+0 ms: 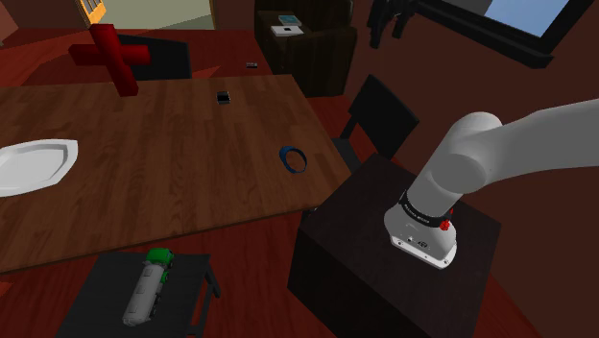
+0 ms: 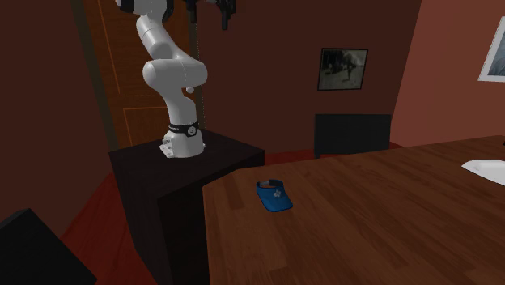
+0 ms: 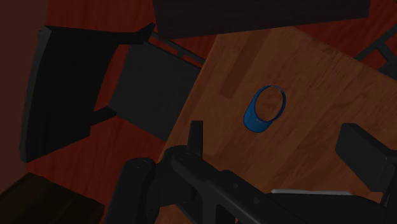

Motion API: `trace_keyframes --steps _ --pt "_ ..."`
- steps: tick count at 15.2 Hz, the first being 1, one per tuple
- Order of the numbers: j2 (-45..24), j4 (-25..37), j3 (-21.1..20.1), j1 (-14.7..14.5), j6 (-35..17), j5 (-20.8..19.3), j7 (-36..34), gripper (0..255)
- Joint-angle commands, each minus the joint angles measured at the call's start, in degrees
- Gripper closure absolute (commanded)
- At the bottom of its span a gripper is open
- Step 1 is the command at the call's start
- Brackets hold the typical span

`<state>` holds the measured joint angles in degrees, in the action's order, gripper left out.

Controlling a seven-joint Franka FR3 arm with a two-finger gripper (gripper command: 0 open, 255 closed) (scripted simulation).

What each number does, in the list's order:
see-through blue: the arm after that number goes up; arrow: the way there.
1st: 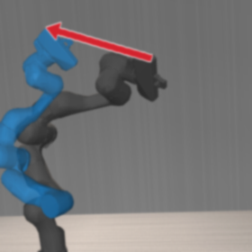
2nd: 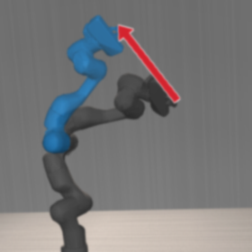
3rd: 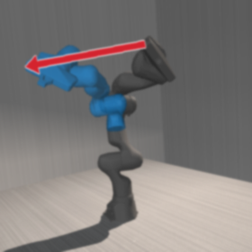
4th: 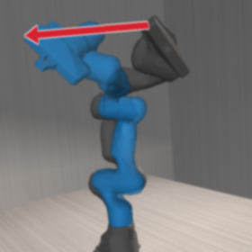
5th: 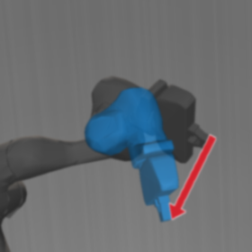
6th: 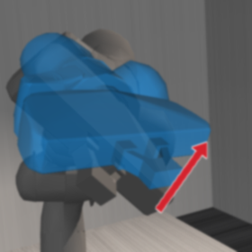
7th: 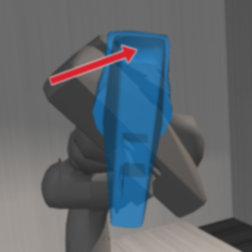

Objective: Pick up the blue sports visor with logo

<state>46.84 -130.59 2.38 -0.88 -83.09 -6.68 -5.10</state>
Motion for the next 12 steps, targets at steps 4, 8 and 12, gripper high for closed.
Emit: trace_keyframes --steps 4,8,12 --pt "-0.52 -5.17 -0.67 -0.21 -5.62 0.81 -1.92 0" --pt "-2.44 -11.14 -1.59 -0.6 -13.47 1.82 -4.4 0" --pt "-5.93 -15.98 -2.6 -1.02 -21.78 2.77 -6.78 0"
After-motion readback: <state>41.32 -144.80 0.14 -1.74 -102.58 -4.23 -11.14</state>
